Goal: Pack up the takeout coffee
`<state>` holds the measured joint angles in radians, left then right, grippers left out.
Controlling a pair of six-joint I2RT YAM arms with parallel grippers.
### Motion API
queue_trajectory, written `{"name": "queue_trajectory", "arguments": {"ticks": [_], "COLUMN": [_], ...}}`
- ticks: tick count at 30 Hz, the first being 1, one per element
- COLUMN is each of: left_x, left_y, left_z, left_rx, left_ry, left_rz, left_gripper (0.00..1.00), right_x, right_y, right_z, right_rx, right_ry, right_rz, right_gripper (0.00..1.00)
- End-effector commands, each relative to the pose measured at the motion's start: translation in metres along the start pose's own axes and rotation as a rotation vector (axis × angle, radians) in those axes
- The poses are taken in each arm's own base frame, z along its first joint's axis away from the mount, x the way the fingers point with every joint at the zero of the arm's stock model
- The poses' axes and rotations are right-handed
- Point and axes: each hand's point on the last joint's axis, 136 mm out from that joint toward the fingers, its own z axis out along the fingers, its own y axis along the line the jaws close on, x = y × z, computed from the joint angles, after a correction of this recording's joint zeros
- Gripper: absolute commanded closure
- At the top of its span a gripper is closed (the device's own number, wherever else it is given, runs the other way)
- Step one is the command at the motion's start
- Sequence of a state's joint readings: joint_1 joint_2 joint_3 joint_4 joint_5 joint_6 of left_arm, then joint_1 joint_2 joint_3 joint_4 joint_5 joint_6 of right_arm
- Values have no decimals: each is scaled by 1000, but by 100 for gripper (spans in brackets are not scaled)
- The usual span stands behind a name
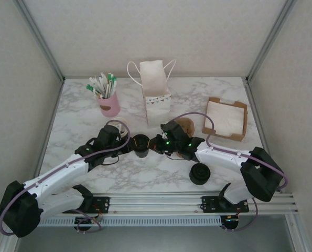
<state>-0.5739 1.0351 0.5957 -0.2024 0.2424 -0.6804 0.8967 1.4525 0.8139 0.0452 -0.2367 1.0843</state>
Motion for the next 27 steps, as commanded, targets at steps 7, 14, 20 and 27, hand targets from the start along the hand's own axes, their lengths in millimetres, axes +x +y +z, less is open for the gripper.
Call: {"name": "queue_trajectory", "arguments": {"ticks": [7,14,20,27], "left_x": [16,12,12,11], "left_y": [7,4,3,3], "left_z": [3,0,0,0], "left_rx": [-2,4,7,7], "left_ry": [54,43,39,40], "left_rz": [-2,-2,-6,-7], "left_gripper": [74,73,72,72], "right_x": [16,7,9,11], "right_y": [-36,1,25,28], "right_z": [7,-7,-16,-17], "right_rx": [217,134,86,80], "right_ry": [42,14,1,-16], "right_rz": [-45,-97,-143,-143], "right_gripper": [100,100,100,100]}}
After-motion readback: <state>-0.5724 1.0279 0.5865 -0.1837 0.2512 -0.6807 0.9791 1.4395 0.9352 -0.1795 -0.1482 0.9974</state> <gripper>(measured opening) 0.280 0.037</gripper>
